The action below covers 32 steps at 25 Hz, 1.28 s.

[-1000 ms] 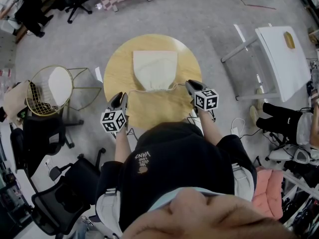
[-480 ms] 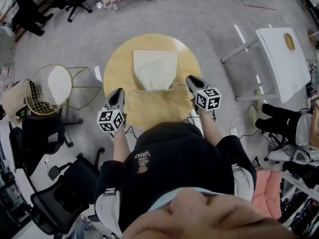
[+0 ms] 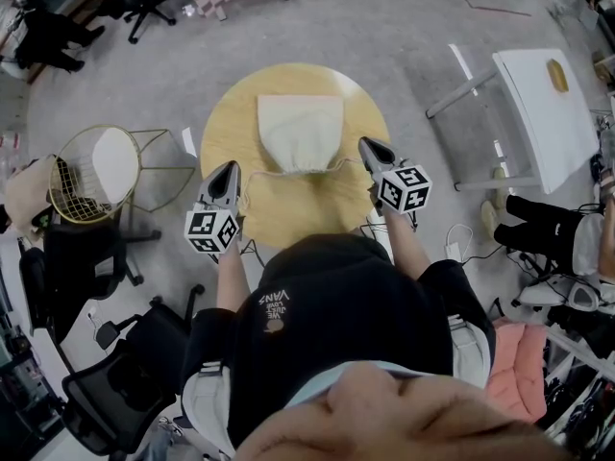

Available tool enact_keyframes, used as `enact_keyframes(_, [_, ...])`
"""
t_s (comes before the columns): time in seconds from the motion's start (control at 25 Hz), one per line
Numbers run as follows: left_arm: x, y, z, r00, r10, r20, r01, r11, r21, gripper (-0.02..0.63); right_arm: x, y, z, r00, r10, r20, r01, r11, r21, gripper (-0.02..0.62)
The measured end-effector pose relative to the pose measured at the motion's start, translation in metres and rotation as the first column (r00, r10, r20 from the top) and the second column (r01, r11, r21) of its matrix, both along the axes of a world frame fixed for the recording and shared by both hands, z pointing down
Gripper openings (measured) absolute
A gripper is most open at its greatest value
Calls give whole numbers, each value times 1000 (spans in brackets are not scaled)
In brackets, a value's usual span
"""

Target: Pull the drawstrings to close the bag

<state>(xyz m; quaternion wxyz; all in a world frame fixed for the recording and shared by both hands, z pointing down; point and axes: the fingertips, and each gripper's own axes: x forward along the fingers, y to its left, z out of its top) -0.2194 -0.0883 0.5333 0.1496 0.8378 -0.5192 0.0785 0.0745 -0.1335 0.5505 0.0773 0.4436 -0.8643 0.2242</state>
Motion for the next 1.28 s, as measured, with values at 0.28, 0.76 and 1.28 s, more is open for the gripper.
enact_keyframes(0.28, [8,-3,-22,998,57,9,-57,997,61,14,-11,2,-20,1000,-5,17,5,999,47,2])
enact_keyframes(0.76, [15,-8,-55,993,118,24,-121,983,139,14,-35,11,-56,998,-37,54,30,991,130,-2])
enact_keyframes(1.28, [26,-7,-83,984,171,47,-178,959,220,14,-62,26,-87,994,-77,81,59,978,201,-2])
